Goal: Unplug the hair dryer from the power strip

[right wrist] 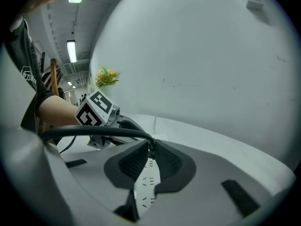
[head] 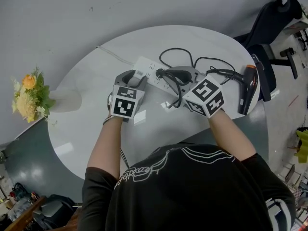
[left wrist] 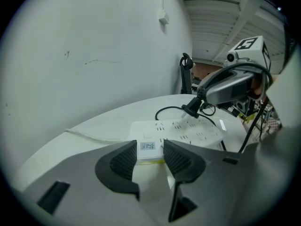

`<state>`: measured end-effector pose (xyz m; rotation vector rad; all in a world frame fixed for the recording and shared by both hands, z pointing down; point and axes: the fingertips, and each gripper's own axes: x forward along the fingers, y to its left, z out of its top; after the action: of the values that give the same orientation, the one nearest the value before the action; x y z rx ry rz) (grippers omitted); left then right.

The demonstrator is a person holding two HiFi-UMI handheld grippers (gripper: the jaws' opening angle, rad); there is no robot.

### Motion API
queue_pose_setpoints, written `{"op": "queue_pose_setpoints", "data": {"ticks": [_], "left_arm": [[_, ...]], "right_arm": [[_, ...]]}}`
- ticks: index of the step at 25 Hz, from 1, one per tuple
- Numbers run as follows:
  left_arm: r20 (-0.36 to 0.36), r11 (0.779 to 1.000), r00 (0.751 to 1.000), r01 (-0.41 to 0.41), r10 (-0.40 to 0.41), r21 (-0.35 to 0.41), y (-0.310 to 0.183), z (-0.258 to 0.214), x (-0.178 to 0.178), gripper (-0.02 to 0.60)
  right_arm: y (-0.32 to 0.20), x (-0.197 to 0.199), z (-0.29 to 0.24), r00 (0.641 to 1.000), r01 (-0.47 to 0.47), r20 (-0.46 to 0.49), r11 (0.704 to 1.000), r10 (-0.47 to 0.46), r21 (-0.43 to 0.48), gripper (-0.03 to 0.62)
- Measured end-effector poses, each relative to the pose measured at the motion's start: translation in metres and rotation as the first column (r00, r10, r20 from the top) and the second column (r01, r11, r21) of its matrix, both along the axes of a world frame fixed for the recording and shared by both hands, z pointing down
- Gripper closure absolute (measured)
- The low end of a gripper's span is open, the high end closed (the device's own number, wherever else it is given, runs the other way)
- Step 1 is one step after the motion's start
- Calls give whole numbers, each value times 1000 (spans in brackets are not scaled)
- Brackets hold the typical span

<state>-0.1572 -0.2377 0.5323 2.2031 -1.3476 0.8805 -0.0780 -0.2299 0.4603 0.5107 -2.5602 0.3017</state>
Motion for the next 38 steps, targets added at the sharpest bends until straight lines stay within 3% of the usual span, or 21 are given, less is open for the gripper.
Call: {"op": "queue_pose_setpoints", "data": {"ticks": [1, 3, 7, 10, 15, 18, 20, 22, 28, 30, 34, 38], "left_arm": [[2, 1000, 1000, -6, 6, -7, 1, -1, 0, 413], [5, 1000, 1000, 3, -3, -7, 3, -6, -1, 500], [-62, 999, 997, 39, -38, 20, 15, -24, 3, 508], [-173, 998, 983, 60, -55, 26, 30, -39, 14, 534], [-384, 994, 919, 111, -92, 26, 62, -77, 31, 561], [-490, 987, 863, 157, -120, 34, 84, -107, 38, 571], [-539, 983, 835, 171, -112, 60, 98, -129, 43, 574], [-559, 979, 824, 179, -94, 100, 113, -151, 49, 575], [-586, 962, 809, 191, -41, 197, 156, -207, 70, 575], [-567, 957, 823, 183, -23, 227, 170, -221, 79, 575], [-479, 949, 878, 130, 24, 287, 197, -240, 99, 575], [-498, 948, 865, 104, 63, 301, 222, -256, 118, 577]], "right_arm": [[0, 2, -2, 1000, -9, 8, 1000, 9, -3, 566], [2, 7, -5, 999, -27, 28, 1000, 27, -16, 566], [10, 16, -14, 998, -42, 52, 999, 44, -21, 566], [18, 24, -27, 991, -56, 120, 997, 62, -49, 565], [38, 39, -53, 968, -69, 234, 993, 91, -100, 565], [54, 48, -71, 959, -64, 271, 994, 86, -89, 565], [64, 55, -86, 952, -62, 296, 995, 81, -73, 565], [76, 63, -101, 942, -61, 325, 996, 79, -65, 565], [115, 92, -141, 922, -60, 382, 998, 66, -26, 565], [128, 102, -148, 921, -65, 385, 998, 66, -17, 565], [152, 117, -160, 913, -58, 405, 998, 56, -8, 565], [173, 130, -177, 898, -43, 438, 999, 31, 16, 565]]}}
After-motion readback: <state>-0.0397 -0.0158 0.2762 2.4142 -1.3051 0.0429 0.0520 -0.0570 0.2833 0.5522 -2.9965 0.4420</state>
